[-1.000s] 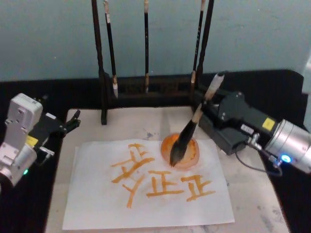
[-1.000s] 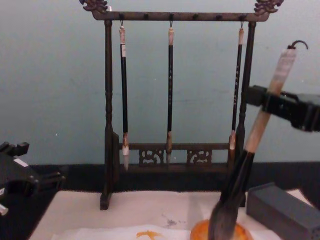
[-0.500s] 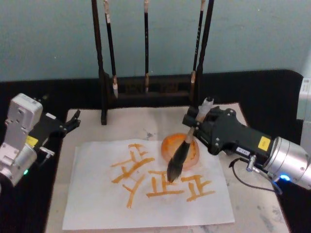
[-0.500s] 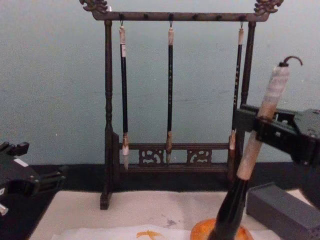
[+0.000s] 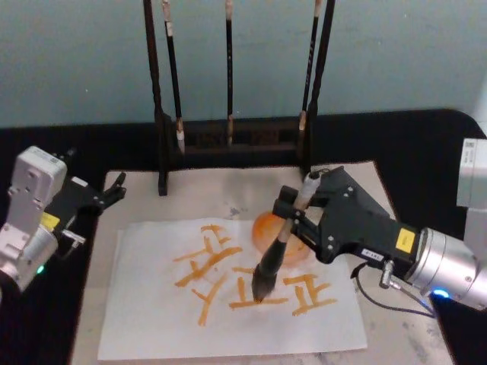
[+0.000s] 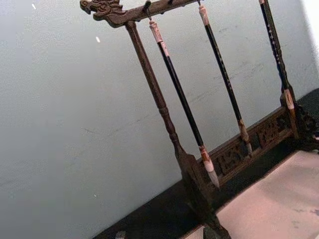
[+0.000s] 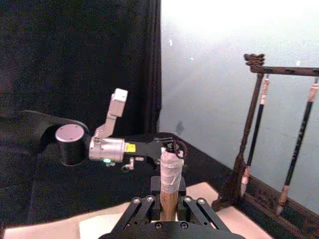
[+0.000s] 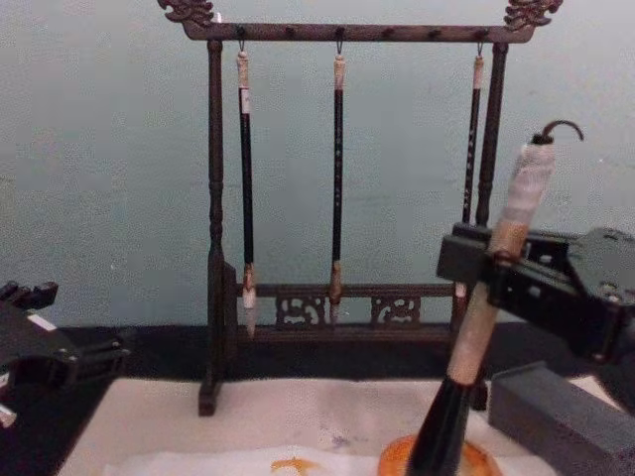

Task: Pick up the brush from the inkstone, write on the paper, then place the brush back to its original position.

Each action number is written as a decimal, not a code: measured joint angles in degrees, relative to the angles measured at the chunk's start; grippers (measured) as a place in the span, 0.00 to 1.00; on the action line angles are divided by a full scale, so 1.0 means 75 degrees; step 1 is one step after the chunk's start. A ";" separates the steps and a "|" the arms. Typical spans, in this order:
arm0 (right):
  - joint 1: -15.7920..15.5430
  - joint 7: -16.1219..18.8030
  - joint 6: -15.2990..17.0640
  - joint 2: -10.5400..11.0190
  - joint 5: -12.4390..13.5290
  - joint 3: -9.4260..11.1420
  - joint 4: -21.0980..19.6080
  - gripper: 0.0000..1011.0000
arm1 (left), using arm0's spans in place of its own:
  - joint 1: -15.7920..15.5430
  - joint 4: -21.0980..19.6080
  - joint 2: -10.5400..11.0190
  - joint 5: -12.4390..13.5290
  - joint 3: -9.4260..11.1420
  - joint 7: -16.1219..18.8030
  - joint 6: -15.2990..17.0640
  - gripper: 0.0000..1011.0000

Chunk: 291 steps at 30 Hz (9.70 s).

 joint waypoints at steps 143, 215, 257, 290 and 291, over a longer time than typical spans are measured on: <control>0.1455 -0.3433 0.3468 -0.1839 0.3891 0.1437 0.2767 0.17 | 0.0000 0.0000 0.0000 0.0000 0.0000 0.0000 0.0000 1.00; 0.1682 -0.4267 0.3540 -0.1701 0.5042 0.0940 0.3255 0.60 | 0.0000 0.0000 -0.0001 0.0000 -0.0001 -0.0001 0.0000 1.00; 0.1896 -0.4229 0.3216 -0.1451 0.5339 0.0477 0.3777 0.99 | 0.0000 0.0000 0.0000 0.0000 0.0000 0.0000 0.0000 1.00; 0.0815 -0.4578 0.3007 -0.0355 0.6211 0.0395 0.2262 0.99 | 0.0000 0.0001 0.0000 0.0000 0.0000 0.0000 0.0000 1.00; 0.0757 -0.4557 0.2960 -0.0297 0.6204 0.0396 0.2172 0.99 | 0.0000 0.0000 0.0000 0.0000 0.0000 0.0000 0.0000 1.00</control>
